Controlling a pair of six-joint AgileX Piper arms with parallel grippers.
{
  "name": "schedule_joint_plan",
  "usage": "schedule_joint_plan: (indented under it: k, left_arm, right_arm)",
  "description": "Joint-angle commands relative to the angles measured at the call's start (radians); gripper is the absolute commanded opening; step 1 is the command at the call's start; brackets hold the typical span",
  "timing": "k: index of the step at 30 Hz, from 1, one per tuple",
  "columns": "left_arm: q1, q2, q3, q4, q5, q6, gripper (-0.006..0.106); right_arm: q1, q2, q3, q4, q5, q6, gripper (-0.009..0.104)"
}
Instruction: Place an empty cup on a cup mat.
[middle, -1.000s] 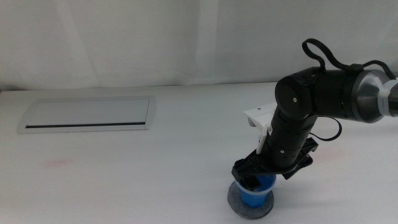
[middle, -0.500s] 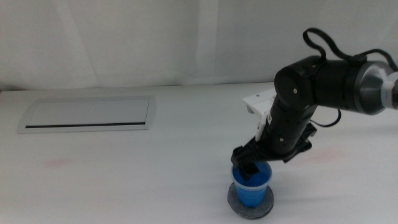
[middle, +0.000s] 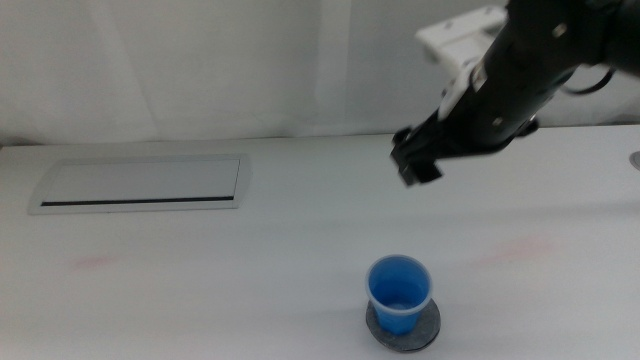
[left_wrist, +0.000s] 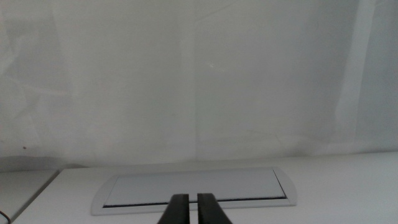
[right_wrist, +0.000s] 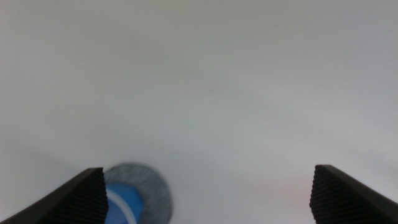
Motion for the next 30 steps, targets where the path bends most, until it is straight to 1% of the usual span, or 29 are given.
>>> schedule_joint_plan:
  k: [1,5,8,13,15,18,23,26,27,28,30]
  left_arm:
    - [0.004,-0.006,0.04,-0.002,-0.009,-0.004,-0.003]
    - [0.004,-0.006,0.04,-0.002,-0.009,-0.004,-0.003]
    - [0.004,-0.006,0.04,-0.002,-0.009,-0.004,-0.003]
    - [0.004,-0.006,0.04,-0.002,-0.009,-0.004,-0.003]
    - [0.004,-0.006,0.04,-0.002,-0.009,-0.004,-0.003]
    - [0.004,-0.006,0.04,-0.002,-0.009,-0.004,-0.003]
    - [0.004,-0.006,0.04,-0.002,-0.009,-0.004,-0.003]
    - [0.004,-0.006,0.04,-0.002,-0.009,-0.004,-0.003]
    - [0.004,-0.006,0.04,-0.002,-0.009,-0.004,-0.003]
    - [0.004,-0.006,0.04,-0.002,-0.009,-0.004,-0.003]
    - [0.004,-0.006,0.04,-0.002,-0.009,-0.004,-0.003]
  right_arm:
    - [-0.031,-0.045,-0.029,-0.038,0.013,0.002,0.088]
    - [-0.134,-0.1,-0.037,-0.075,-0.01,0.013,0.088]
    - [-0.252,-0.139,-0.037,-0.09,-0.013,0.013,0.088]
    - [-0.475,-0.218,-0.005,-0.087,-0.025,-0.002,0.088]
    - [-0.534,-0.266,0.038,-0.068,-0.059,-0.041,0.088]
    - [-0.597,-0.375,0.133,-0.027,-0.131,-0.075,0.087]
    - [-0.621,-0.576,0.326,-0.027,-0.265,-0.077,0.079]
    - [-0.621,-0.714,0.449,-0.027,-0.346,-0.077,0.066]
    - [-0.621,-0.765,0.493,-0.027,-0.369,-0.077,0.058]
    - [-0.621,-0.819,0.538,-0.027,-0.394,-0.077,0.049]
    - [-0.621,-0.934,0.624,-0.027,-0.444,-0.075,0.026]
